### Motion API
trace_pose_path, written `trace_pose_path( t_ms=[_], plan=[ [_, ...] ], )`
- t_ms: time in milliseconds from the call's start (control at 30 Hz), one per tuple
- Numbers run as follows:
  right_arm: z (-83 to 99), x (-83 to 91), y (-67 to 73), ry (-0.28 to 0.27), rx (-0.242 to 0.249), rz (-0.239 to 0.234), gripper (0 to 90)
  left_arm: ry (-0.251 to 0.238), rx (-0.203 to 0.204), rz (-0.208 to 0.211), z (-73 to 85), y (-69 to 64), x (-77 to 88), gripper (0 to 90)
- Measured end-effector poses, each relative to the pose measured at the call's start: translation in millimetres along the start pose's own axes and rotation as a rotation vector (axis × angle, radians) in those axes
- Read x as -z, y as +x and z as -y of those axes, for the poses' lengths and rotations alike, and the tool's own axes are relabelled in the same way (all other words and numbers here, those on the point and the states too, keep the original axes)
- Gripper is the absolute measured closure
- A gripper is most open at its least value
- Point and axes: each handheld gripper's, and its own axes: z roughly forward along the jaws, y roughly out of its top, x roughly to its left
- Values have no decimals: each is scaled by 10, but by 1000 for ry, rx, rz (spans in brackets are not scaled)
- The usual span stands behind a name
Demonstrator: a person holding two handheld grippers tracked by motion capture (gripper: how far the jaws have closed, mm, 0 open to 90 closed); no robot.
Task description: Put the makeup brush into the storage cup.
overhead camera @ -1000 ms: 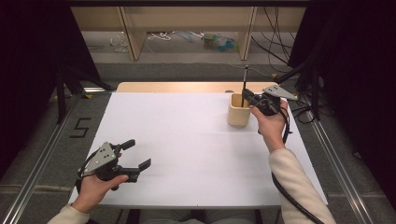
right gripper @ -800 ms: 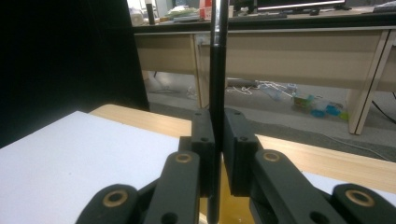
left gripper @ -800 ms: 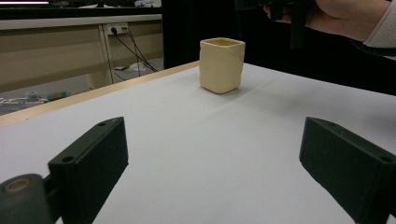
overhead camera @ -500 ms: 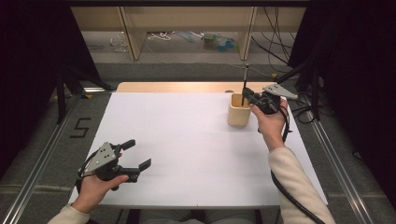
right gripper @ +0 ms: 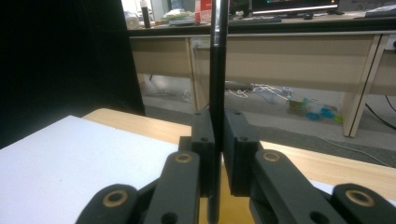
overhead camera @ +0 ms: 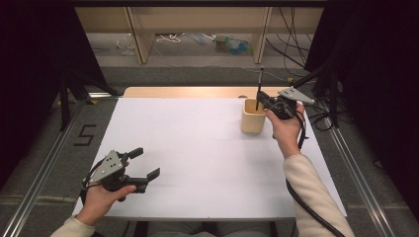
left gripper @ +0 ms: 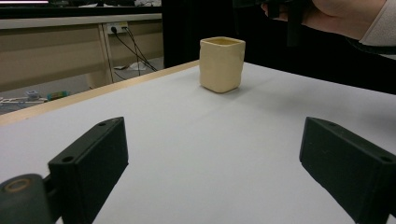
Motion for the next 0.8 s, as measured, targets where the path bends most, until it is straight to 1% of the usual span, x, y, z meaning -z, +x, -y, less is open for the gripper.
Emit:
trace_pose_path(
  t_ms=[33, 133, 500, 667, 700, 767, 800],
  plan=[
    [4, -10, -4, -17, -2, -2, 843, 0, 0, 0, 0, 0, 0, 75],
    [-3, -9, -13, -7, -2, 6, 843, 0, 0, -1, 0, -3, 1, 74],
    [-15, -54, -16, -25, -4, 2, 843, 1, 2, -2, 3, -2, -1, 75],
    [-15, -63, -27, -28, -3, 7, 843, 0, 0, -3, 2, -5, -3, 75],
    [-18, -60, -28, -16, -3, 11, 843, 0, -1, -3, 1, -5, -3, 75],
    [-24, -62, -27, -15, -10, 11, 843, 1, 0, -2, 2, -5, -3, 75],
    [-24, -68, -31, -20, -3, 13, 843, 1, 0, -3, 2, -4, -3, 75]
  ],
)
